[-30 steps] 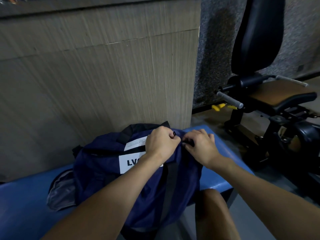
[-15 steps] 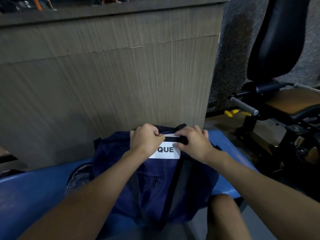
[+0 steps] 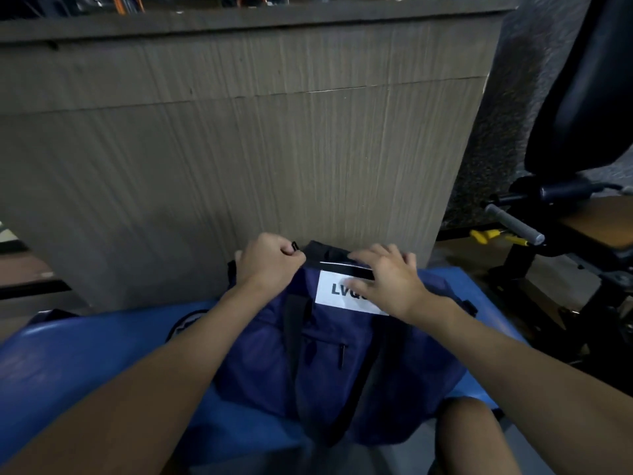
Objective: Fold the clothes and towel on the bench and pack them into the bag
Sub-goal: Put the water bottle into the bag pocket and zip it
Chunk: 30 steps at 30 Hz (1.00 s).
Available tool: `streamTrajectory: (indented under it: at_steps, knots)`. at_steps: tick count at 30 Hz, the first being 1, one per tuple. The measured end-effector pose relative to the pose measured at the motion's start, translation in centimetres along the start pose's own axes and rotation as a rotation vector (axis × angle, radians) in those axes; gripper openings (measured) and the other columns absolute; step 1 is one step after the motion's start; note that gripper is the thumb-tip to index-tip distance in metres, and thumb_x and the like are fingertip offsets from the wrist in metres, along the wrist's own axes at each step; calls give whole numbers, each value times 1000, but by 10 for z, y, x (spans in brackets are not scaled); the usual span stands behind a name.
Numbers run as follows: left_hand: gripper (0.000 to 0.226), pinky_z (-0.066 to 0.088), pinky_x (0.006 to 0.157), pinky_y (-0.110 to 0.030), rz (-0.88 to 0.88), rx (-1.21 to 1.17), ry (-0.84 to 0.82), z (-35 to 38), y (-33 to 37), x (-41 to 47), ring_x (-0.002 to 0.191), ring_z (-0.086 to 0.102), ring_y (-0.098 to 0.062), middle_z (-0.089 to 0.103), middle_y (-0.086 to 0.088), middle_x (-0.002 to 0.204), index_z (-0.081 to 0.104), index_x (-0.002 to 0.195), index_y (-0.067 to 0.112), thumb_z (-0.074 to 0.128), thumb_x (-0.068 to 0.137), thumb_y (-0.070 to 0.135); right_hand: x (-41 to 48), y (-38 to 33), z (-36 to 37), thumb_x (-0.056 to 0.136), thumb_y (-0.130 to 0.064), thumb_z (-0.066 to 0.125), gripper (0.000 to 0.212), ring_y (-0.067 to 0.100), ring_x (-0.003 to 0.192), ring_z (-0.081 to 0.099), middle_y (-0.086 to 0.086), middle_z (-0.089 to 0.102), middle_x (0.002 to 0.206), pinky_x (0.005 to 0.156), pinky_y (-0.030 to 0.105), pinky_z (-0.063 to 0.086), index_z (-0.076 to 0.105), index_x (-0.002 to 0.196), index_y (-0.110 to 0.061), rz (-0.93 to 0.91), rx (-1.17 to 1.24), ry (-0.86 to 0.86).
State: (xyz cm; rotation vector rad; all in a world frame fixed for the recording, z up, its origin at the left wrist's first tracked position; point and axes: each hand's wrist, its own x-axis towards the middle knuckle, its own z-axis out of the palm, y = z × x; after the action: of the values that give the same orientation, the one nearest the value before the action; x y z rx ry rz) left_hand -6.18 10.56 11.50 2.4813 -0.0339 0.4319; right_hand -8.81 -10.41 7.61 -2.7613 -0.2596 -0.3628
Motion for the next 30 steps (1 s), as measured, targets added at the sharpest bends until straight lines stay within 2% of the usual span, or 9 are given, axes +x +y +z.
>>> streamTrajectory:
  at_steps: [3,6,9,12,14,16,23,27,30]
  knots:
    - [27,43,93,-40,-1,-14,-5,-1,-1,-4,66,58,-13,63,5,59,66,58,12,66,81,27,12,-24,10,92,-44,59,32,17,116,41,-9,52,118,93,38,23,59,121,-31,-31,3,-35]
    - [24,39,93,-37,-70,-27,21,-12,-12,-2,68,56,-11,69,3,69,69,61,12,66,81,26,17,-24,15,96,-29,55,13,19,108,48,-8,57,110,80,33,18,62,107,-28,-53,-80,43]
    - [25,45,93,-39,-171,-71,59,-28,-34,6,70,59,-14,66,5,64,69,60,15,68,81,28,19,-15,13,96,-21,52,15,17,103,54,-9,61,104,72,31,12,63,102,-29,-22,-116,85]
    - [29,49,75,-35,-230,-209,43,-38,-47,13,65,60,-17,63,4,60,64,55,12,70,80,25,29,-10,6,98,-16,49,19,20,97,58,-5,64,102,75,31,16,65,102,-26,32,-88,129]
    - [25,41,59,-29,-229,-320,27,-39,-46,13,58,52,-16,56,-2,58,60,58,10,68,80,17,37,-10,1,97,-12,50,21,22,94,58,-3,63,101,76,31,19,66,103,-24,35,-105,147]
    - [20,36,53,-27,-222,-385,23,-38,-44,13,57,48,-15,55,-5,60,61,62,11,67,80,12,47,-10,-3,95,-8,51,22,23,89,58,-2,60,96,77,31,22,67,101,-22,34,-97,173]
    - [25,49,52,-31,-205,-519,11,-41,-30,14,52,59,-21,59,-7,54,66,70,-11,68,82,12,73,-3,-23,91,-3,54,19,29,84,59,-1,54,83,79,43,44,68,89,-15,22,-72,304]
    - [24,56,56,-33,-190,-576,-43,-41,-25,12,60,67,-22,70,-13,69,70,78,-9,67,87,14,79,0,-29,93,-1,53,21,22,78,54,-6,50,82,82,45,43,66,88,-17,34,-57,350]
    - [23,52,55,-24,-226,-656,-83,-37,-27,8,63,62,-13,64,-6,68,66,66,1,66,87,10,73,2,-25,93,-1,51,22,23,79,54,-6,50,83,80,39,34,63,86,-18,81,-60,361]
